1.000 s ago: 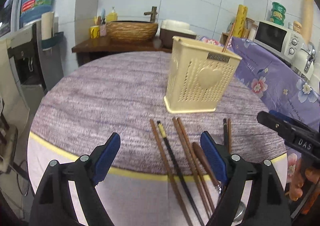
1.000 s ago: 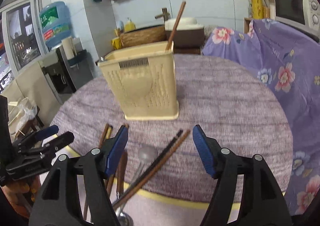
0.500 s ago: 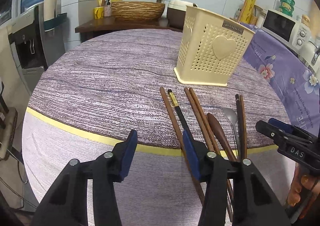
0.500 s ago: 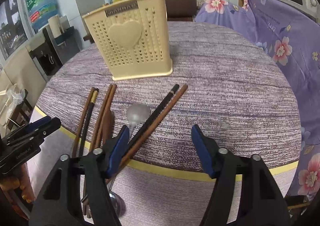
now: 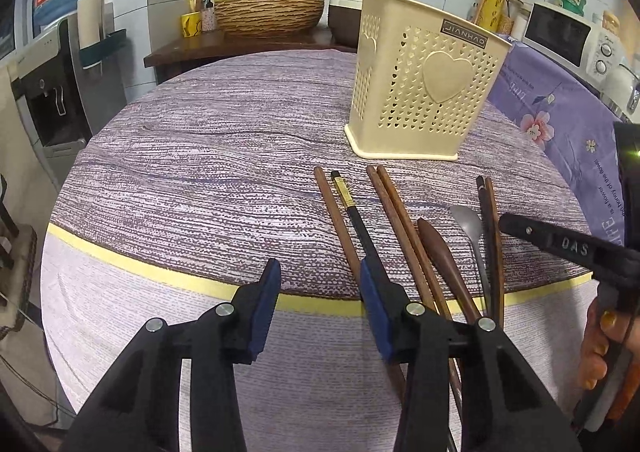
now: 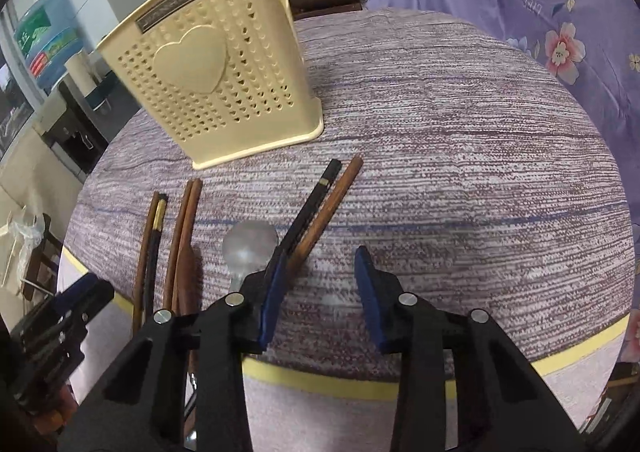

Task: Organize utensils
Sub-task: 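Close the right tool on another brown chopstick while the left tool reaches the chopsticks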

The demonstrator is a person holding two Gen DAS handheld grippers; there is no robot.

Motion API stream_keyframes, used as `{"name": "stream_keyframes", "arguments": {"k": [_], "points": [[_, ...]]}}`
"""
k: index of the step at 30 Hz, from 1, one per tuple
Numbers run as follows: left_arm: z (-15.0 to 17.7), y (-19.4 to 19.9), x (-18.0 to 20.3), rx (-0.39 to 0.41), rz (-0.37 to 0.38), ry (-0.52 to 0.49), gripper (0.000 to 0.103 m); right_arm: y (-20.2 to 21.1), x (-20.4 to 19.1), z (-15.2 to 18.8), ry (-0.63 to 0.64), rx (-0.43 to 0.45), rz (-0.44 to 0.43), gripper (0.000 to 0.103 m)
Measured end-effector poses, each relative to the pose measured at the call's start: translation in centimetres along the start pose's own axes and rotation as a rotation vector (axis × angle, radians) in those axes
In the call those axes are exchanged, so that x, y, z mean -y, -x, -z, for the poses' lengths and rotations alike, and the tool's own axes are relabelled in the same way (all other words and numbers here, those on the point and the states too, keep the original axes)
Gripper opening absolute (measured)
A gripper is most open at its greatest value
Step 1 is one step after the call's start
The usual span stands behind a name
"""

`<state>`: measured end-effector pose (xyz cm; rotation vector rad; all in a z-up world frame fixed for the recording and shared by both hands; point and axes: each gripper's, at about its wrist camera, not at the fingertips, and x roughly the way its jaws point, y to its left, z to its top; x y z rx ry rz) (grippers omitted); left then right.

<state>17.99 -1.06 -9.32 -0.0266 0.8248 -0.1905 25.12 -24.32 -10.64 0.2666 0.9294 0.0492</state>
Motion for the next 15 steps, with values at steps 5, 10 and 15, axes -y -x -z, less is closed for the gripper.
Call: {"name": "stream_keyframes", "arguments": {"k": [5,10,15], "points": [[-0.5,-0.1,-0.2,0.007,-0.008,0.001,0.042,-1.3,-0.2,-1.5,-0.017,-0.023,0.049,0.027],[-0.5,-0.3,-0.3,0.004,-0.008,-0.002,0.042,-2.2,-0.1,-2.7,-0.025,-0.02,0.089,0.017],[-0.8,-0.7,-0.2,-0.002,-0.009,-0.01,0.042,-3.0,-0.5,-3.8,-0.044,-0.026,0.098,0.015]]}}
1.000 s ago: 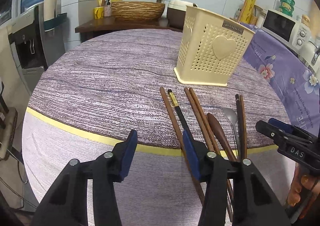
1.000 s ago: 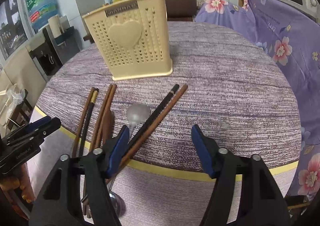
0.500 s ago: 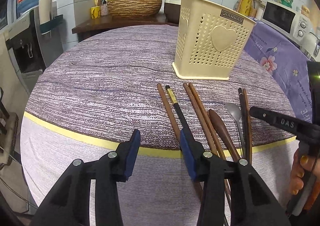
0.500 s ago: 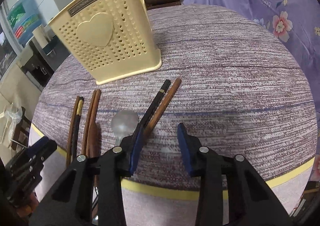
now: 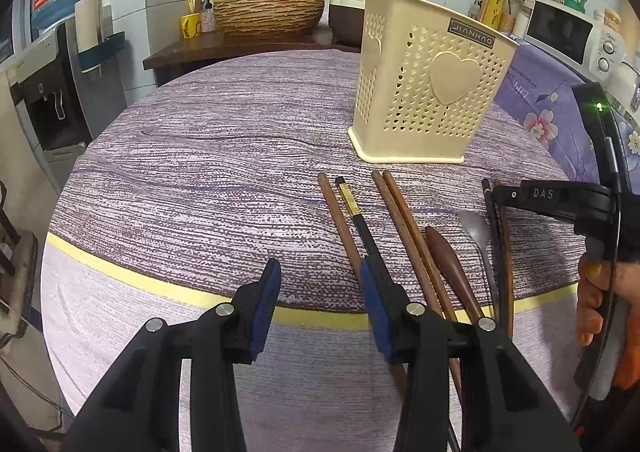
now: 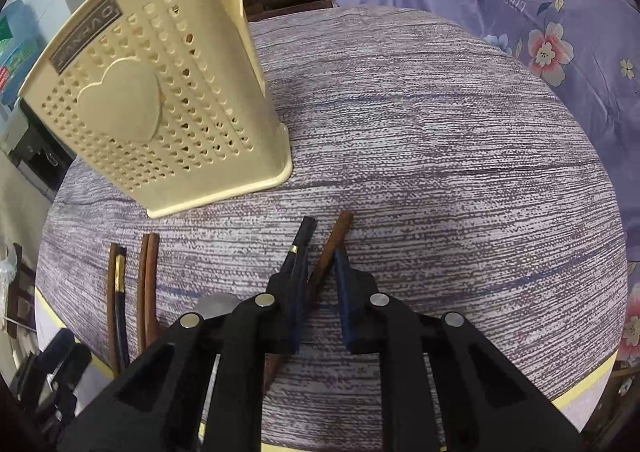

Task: Organize utensils
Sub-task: 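Close the right tool on another brown chopstick while the left tool reaches the chopsticks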

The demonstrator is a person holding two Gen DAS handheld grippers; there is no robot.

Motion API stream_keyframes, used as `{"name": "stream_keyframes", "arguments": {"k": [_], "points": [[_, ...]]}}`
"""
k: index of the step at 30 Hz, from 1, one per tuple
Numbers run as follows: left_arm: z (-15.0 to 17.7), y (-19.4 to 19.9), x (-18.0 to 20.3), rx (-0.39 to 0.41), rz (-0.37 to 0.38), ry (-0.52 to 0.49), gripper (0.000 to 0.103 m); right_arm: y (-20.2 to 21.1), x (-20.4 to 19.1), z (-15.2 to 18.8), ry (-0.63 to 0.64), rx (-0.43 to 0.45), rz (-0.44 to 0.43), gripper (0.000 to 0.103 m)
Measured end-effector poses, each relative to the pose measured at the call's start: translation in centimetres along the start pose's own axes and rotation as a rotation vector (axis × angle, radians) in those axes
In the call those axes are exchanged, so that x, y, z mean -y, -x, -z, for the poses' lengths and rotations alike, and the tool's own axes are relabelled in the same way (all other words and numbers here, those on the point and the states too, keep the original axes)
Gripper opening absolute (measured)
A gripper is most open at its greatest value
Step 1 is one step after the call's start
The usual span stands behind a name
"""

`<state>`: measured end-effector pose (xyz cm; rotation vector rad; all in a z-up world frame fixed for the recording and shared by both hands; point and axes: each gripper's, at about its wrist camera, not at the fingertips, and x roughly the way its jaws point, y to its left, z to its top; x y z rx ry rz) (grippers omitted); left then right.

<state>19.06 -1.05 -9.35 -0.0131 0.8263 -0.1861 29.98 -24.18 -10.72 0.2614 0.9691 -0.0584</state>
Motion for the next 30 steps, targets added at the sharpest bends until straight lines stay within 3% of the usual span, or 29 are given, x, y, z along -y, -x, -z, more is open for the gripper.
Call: {"name": "stream_keyframes", "arguments": {"k": [9,17,30], "points": [[-2.2,-1.9,0.6,-0.029,0.007,0.009,0.042,-0.2,0.4,-0.2,-0.038,0.007,-0.036,0.012],[-2.8,-4.4,1.8,-0.082,-0.067,-0.01,0.031,-0.4,0.6,-0.2,-0.042,0.008,-0.052,0.012],[-4.1,-5.9,2.9,-0.099,-0.132,-0.035,0.029,-0.8,-0.5,-0.5,-0.061,0.013,-0.036,0.011]]}}
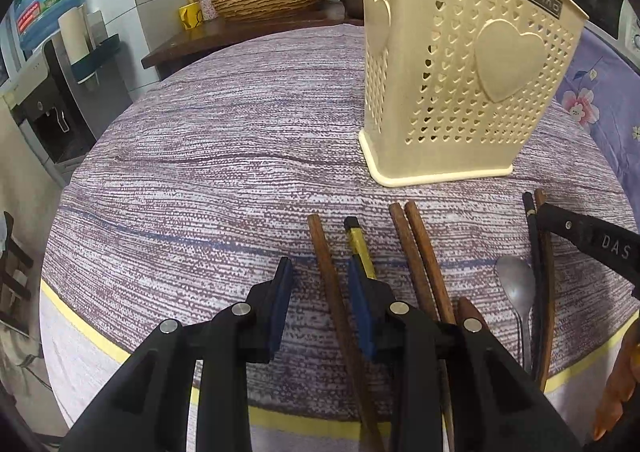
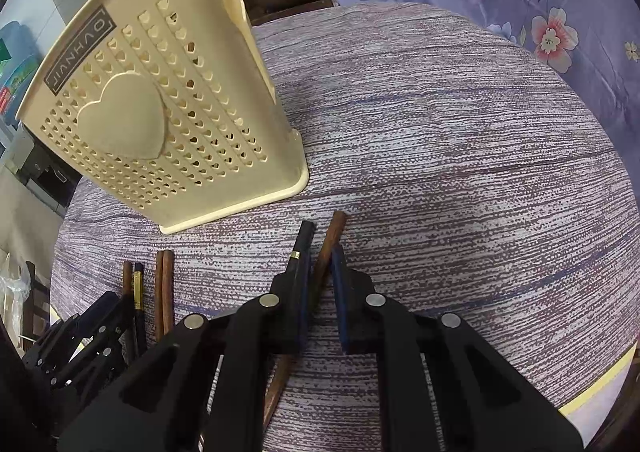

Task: Organize utensils

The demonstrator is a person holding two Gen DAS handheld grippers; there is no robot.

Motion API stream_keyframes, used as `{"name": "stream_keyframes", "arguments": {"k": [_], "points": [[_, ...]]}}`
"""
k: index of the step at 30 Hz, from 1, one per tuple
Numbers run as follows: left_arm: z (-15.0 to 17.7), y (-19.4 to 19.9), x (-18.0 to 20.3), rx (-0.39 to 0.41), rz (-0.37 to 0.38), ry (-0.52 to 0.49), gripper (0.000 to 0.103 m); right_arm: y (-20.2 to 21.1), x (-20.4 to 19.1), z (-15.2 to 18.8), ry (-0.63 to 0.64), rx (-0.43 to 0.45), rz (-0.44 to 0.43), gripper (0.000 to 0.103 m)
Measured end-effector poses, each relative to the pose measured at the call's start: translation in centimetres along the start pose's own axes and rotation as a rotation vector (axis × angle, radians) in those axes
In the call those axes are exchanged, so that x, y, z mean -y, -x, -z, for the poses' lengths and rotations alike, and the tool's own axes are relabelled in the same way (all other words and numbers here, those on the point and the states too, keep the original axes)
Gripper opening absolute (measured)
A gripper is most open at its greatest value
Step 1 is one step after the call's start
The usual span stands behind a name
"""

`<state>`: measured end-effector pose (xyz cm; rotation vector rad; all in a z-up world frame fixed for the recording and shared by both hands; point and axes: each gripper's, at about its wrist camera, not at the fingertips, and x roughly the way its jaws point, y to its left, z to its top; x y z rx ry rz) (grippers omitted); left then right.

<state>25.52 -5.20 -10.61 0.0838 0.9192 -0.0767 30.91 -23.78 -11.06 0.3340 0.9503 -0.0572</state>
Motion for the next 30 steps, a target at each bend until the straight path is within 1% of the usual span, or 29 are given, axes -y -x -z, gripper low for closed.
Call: {"name": "stream_keyframes", "arguments": {"k": [3,4,5,9,11,14,17,21,24,26,30], "points": [[-0.2,-0.2,0.3,0.005,-0.003,-0.013,0.02,-0.2,0.1,-0.3,-0.026,0.0,-0.023,0.011],[-0.3,-0.2,0.3,0.007,-0.005,-0.017,0.013,-0.2,0.2,-0.3,-0.038,-0.001,-0.038,0.01],[-0.4,-0.3,0.4,0.006,-0.004,-0.016,0.011,-0.1,0.3,-0.4,-0.049,0.002,-0.048,0.01],[-0.8,-0.5,0.2,0.011,0.012,-0.01,0.01,1.2,0.6,-0.9,-0.075,0.056,-0.104,0.008],[-0.9,-0.3,-0.2,0.022,0.029,0.006,0.01,2.2,1.0,-1.0,-0.1,0.078,-0.163,0.008],[-1.3,0.8,-0.8,0.061,0.048,0.02,0.009,3.7,1.3,-1.5,-0.114,0.107,-0.251,0.008],[-1.8,2.4,-1.5,0.106,0.076,0.038,0.009,5.6,1.2,-1.8,-0.094,0.145,-0.309,0.008],[-2.7,5.7,-2.8,0.187,0.113,0.068,0.009,9.7,0.8,-2.1,-0.018,0.24,-0.355,0.008],[-3.5,7.8,-3.6,0.242,0.12,0.077,0.008,13.2,0.5,-1.9,0.048,0.314,-0.367,0.008],[-3.8,9.6,-4.3,0.282,0.139,0.091,0.008,15.2,0.6,-1.8,0.08,0.358,-0.373,0.008],[-4.1,12.2,-5.0,0.348,0.133,0.108,0.008,18.2,1.2,-2.1,0.13,0.429,-0.378,0.007]]}}
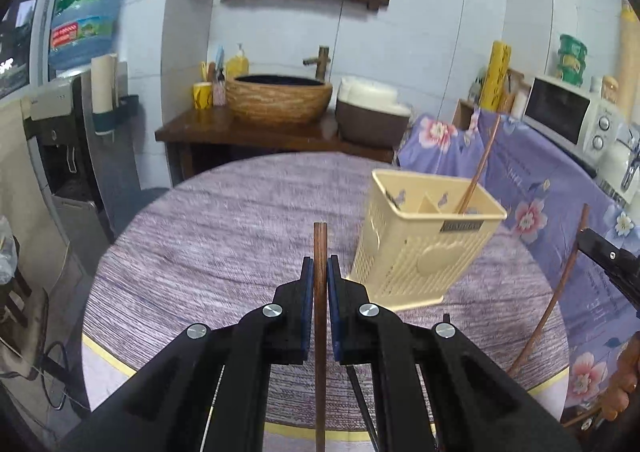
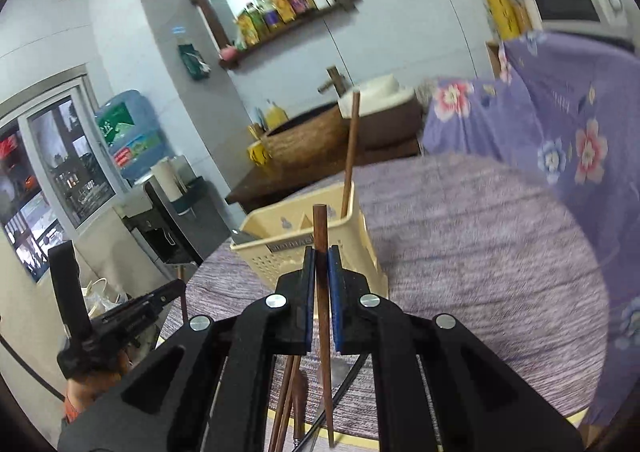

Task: Organize utensils

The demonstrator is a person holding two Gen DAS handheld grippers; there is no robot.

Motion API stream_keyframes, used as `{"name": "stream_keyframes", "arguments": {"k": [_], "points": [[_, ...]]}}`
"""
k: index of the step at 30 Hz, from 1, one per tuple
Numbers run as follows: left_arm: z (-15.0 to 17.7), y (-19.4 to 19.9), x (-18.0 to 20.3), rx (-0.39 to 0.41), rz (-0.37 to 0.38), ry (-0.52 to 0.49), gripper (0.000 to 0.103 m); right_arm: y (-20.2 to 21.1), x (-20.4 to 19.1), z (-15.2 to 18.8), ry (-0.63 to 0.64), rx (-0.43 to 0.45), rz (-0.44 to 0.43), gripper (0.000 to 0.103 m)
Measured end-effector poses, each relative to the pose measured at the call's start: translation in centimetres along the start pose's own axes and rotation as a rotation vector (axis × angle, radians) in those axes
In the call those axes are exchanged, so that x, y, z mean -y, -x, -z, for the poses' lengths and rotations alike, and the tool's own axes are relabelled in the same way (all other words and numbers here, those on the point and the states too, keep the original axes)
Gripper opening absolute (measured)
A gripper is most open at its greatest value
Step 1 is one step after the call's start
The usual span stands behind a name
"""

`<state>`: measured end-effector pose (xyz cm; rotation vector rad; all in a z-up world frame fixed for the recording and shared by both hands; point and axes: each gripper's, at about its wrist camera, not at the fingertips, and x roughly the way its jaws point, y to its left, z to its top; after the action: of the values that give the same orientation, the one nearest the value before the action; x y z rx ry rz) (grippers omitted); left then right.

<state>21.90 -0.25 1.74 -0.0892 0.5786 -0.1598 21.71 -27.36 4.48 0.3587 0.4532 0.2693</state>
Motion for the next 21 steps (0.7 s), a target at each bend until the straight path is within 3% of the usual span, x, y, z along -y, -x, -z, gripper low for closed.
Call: {"name": "stream_keyframes", "arguments": {"k": [3,10,16,18,21], "points": [[-0.8,0.9,-0.1,0.035,-0.008,0.002,0.008,0.8,-0.3,-0.4,0.027,0.019,-0.001,0.001],[-1.3,1.4,0.1,0.059,-0.021,-0.012,0.008,0.6,-0.3,-0.5,0.039,0.009,0.01,0.001],[-1.2,1.4,0.0,0.061,-0.019,-0.011,0.008,-1.3,2.9,0.2,-0.035,-0.052,0.14,0.002],[-1.2,1.4,0.0,0.06,-0.017,-0.014,0.008,-2.4,4.5,1.0,-0.068,-0.08,0.203,0.006],[-1.2,1.4,0.1,0.061,-0.013,-0.009,0.008,-5.5,6.8,2.3,-0.107,-0.188,0.259,0.025]]}}
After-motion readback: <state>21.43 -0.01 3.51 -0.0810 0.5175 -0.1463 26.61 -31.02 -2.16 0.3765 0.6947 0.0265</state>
